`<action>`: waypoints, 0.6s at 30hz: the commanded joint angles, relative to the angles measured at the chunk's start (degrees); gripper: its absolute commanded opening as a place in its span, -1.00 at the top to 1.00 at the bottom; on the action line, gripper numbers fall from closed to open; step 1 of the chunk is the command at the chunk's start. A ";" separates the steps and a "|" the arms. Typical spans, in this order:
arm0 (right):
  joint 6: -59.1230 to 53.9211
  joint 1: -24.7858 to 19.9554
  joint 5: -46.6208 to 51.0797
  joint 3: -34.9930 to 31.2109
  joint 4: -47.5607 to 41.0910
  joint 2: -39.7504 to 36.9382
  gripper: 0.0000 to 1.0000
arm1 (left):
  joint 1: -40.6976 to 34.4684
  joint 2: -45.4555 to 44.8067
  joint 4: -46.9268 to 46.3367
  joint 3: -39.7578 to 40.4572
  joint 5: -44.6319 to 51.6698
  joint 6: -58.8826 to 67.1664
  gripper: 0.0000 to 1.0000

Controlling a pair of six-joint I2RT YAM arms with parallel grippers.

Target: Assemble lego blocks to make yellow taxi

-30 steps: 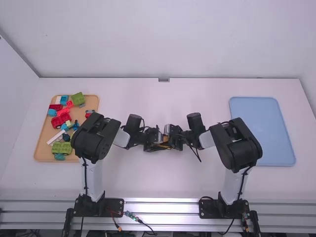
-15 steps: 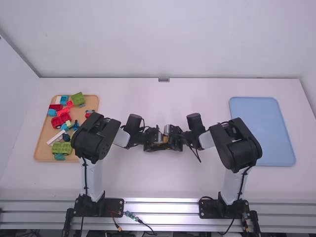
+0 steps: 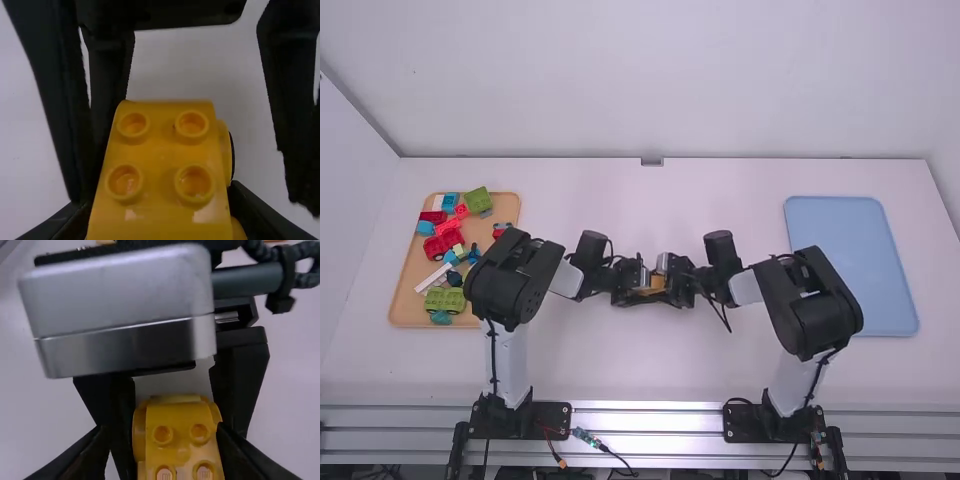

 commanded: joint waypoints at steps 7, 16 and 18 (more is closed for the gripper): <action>3.06 -5.33 -1.31 -2.56 -0.15 -7.34 -0.26 | 0.33 -0.74 -0.58 0.33 -3.87 1.03 0.74; 14.53 -12.68 9.16 -4.52 -3.30 -17.52 -0.84 | 0.33 -0.74 -0.65 0.22 -7.28 0.59 0.64; 14.58 -13.75 12.74 -4.44 -7.37 -20.26 -0.99 | 0.33 -0.74 -1.26 0.22 -8.35 0.62 0.49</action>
